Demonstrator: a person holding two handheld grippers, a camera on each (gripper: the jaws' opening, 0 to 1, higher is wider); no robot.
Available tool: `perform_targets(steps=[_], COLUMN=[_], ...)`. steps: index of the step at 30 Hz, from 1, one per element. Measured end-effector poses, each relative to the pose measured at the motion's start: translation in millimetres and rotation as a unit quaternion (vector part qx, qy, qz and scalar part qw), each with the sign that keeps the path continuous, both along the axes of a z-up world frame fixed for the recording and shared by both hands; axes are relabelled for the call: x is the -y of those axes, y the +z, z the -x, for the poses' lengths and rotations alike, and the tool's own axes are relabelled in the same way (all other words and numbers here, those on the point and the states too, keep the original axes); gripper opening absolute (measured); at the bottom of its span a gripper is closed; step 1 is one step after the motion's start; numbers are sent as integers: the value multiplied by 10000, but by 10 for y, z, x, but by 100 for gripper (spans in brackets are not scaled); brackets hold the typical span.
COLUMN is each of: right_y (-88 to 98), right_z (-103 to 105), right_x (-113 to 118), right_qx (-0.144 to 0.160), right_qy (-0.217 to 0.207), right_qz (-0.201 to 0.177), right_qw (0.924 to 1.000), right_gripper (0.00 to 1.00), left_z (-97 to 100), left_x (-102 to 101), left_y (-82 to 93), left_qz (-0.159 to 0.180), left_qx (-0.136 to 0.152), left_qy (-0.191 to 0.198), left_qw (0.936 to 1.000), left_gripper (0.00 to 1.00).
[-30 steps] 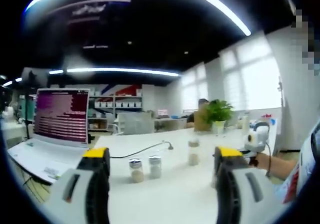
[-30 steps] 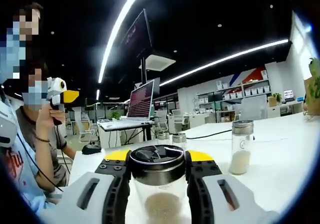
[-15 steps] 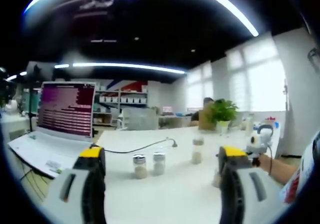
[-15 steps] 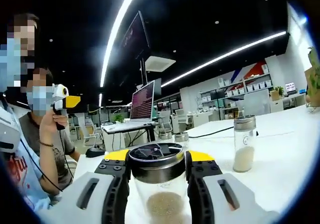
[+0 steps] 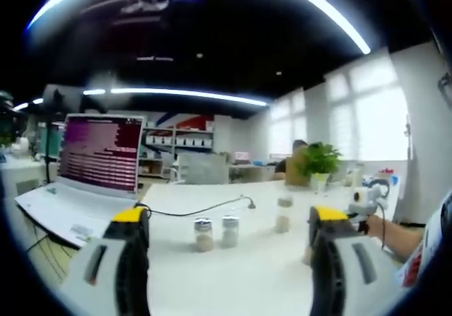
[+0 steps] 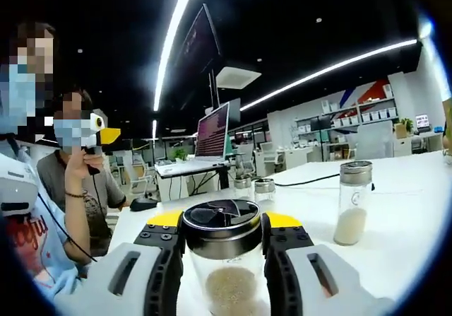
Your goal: Rotate the seasoning bottle until the label or dispensing opening points toward the visible target arrow and the bottle remains upright within the marked orientation range
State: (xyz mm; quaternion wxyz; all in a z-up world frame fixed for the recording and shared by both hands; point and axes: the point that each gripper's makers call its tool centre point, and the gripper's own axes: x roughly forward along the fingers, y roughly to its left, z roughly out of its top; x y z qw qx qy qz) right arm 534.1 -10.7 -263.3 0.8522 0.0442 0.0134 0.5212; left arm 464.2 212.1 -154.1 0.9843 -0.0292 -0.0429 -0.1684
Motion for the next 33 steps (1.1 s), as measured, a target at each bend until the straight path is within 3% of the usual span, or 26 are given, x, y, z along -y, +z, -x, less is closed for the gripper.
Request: perform_targets(steps=[9, 18, 27, 33], right_y=[-10, -15, -27, -38], right_z=[-16, -37, 21, 36], right_x=[-18, -24, -43, -49], right_qx=[-47, -52, -48, -26], right_qy=[565, 737, 1483, 1717], right_qz=[204, 257, 396, 450], right_qw=[9982, 9969, 9881, 9841], right_gripper=[43, 43, 42, 42], left_z=[1, -19, -34, -38], left_x=[-14, 38, 24, 53], left_y=[2, -3, -13, -22], left_qz=[2, 28, 17, -8], left_qx=[-15, -28, -58, -62], left_qy=[24, -70, -38, -58], left_qw=[10000, 10000, 10000, 10000], left_gripper=[100, 100, 100, 100])
